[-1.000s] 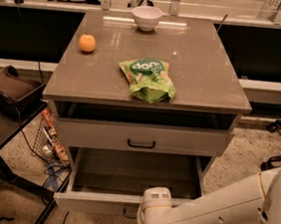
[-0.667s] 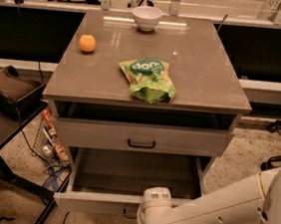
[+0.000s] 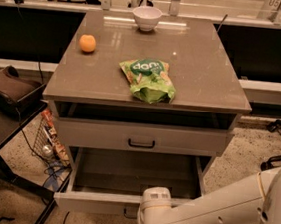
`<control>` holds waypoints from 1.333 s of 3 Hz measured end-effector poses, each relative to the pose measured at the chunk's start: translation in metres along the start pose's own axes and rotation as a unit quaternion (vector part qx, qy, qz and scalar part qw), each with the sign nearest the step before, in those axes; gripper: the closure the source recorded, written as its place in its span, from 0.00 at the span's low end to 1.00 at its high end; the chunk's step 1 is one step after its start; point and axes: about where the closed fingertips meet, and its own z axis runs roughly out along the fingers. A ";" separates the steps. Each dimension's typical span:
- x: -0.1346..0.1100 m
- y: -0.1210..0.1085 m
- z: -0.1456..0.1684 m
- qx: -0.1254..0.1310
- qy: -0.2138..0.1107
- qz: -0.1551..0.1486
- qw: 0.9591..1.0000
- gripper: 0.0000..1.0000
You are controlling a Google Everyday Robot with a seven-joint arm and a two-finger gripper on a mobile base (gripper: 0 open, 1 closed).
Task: Open middle drawer
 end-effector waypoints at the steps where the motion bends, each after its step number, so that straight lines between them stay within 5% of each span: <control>1: 0.000 0.000 0.000 0.000 0.000 0.000 1.000 1.00; 2: 0.000 0.000 0.000 0.000 0.000 0.000 1.000 0.75; 4: 0.000 0.000 0.000 0.000 0.000 0.000 1.000 1.00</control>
Offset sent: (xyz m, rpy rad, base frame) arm -0.0035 -0.0520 0.2605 -0.2727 -0.2465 0.1019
